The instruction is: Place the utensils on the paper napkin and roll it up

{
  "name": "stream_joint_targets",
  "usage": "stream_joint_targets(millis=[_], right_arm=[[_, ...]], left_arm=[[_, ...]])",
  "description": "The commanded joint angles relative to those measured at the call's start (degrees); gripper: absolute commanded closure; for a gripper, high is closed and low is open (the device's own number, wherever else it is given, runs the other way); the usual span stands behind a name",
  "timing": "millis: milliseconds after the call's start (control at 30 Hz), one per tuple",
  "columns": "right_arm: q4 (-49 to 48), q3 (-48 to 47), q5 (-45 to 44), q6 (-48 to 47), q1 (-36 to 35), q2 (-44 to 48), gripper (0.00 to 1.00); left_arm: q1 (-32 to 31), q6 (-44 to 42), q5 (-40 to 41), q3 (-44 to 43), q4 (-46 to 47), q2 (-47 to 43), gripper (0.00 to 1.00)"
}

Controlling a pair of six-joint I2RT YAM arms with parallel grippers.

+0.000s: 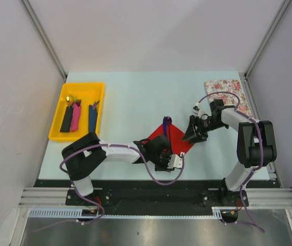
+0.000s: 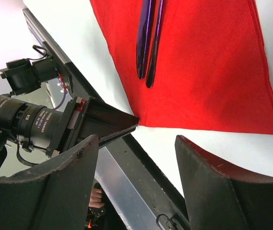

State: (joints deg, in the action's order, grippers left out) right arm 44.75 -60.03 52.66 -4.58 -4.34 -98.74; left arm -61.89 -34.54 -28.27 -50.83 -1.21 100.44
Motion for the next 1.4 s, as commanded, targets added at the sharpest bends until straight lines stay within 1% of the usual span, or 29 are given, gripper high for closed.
stream_joint_targets(millis=[0,167,267,467,500,567,600,633,967,1167,1367], right_arm=[[0.4,-0.3,1.5,-0.8,0.6,1.5,0.3],[0.4,-0.3,1.1,-0.6,0.9,1.8,0.3],[0.3,-0.3,1.2,-0.3,1.0,1.7,0.3],[0.2,-0.3,1.5,-0.3,1.4,1.4,0.3],[0.2,-0.3,1.5,-0.3,1.4,1.4,0.3],[0.2,-0.5,1.8,-0.1,1.4,1.2,0.31],[0.2,-0.6,1.9,-0.2,1.4,1.0,0.31],[0.2,-0.7,2.2,-0.2,1.4,0.8,0.31],[0.5,-0.7,3.5,-0.7,1.4,0.4,0.34],[0.5,-0.4,3.5,-0.9,1.4,0.0,0.35],[0.0,0.4,3.8,-0.8,1.4,-0.9,0.39]], left_arm=[[0.2,-1.1,-1.0,-2.3,-0.4,1.9,0.65],[0.3,-0.9,-1.9,-3.2,-0.9,3.4,0.64],[0.4,-0.9,-2.1,-3.4,-1.5,3.8,0.66],[1.2,-1.3,-3.1,-3.6,-2.7,3.2,0.83],[1.4,-1.3,-3.0,-3.7,-2.7,3.1,0.88],[1.8,-1.0,-2.6,-4.0,-3.1,3.1,0.94],[1.8,-0.7,-2.6,-4.6,-3.4,3.2,0.99],[2.0,-0.4,-2.9,-5.0,-3.5,3.0,1.0],[3.7,3.7,-7.2,-7.4,-3.2,-1.7,1.0],[7.1,6.9,-8.2,-10.0,-3.0,-0.8,1.0],[10.8,7.8,-8.3,-12.7,-3.5,1.2,1.0]])
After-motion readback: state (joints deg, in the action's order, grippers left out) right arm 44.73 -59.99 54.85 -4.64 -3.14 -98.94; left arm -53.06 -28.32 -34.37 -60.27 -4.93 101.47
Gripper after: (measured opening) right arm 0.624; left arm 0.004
